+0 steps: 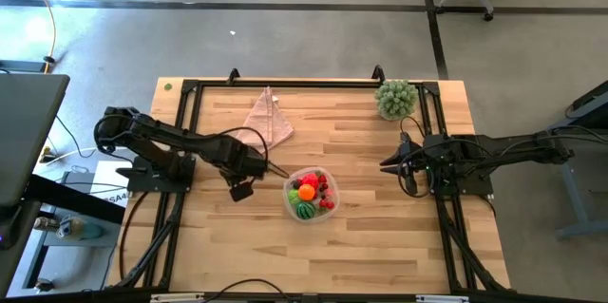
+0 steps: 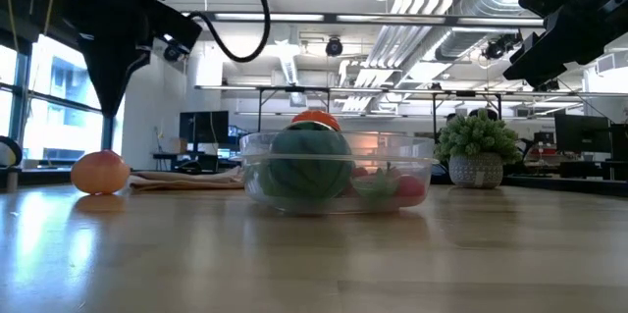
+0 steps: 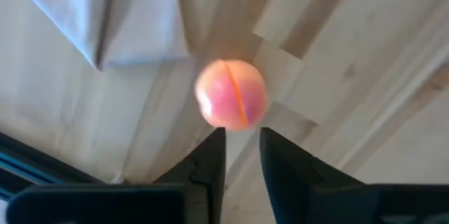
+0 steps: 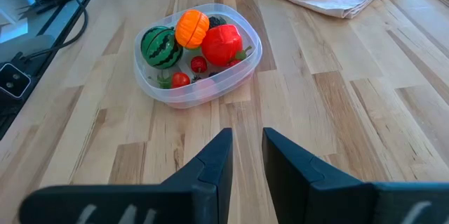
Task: Pick and placing Produce into tupperware
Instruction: Put the peach into the transparent bin
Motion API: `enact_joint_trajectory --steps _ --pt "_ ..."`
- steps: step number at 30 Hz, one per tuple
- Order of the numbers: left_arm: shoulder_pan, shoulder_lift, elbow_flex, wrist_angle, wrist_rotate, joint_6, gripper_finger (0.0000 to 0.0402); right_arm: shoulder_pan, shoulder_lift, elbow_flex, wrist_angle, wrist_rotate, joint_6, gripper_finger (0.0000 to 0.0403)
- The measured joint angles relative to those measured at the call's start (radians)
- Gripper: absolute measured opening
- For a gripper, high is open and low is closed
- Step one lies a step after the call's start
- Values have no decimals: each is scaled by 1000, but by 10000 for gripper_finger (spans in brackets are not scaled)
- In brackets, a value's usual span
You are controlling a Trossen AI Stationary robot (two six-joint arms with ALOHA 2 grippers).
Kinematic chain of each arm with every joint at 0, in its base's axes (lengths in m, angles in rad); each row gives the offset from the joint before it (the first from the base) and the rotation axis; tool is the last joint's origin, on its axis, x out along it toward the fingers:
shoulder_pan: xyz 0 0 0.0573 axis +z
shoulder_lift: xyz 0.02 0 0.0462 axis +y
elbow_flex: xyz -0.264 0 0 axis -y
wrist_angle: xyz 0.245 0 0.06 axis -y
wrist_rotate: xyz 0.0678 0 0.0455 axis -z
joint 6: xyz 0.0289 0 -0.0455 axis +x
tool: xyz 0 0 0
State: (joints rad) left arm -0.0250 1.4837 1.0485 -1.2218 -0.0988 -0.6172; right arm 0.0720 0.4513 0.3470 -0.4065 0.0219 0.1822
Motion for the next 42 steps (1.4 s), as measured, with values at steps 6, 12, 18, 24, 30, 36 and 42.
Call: enact_joint_trajectory --steps 6,12,18,24,30,36,42 --pt "68 0 0 0 24 82 154 0 0 0 0 0 0 68" --pt "73 0 -15 2 102 133 226 0 0 0 0 0 0 68" --pt "79 1 -109 65 130 191 249 0 0 0 0 0 0 68" --pt "112 1 -131 121 92 192 250 0 0 0 0 0 0 68" --pt "156 1 -131 157 156 193 266 0 0 0 0 0 0 68" --pt "163 9 -132 158 156 191 292 0 0 0 0 0 0 68" --pt "163 23 -132 178 155 191 311 0 0 0 0 0 0 68"
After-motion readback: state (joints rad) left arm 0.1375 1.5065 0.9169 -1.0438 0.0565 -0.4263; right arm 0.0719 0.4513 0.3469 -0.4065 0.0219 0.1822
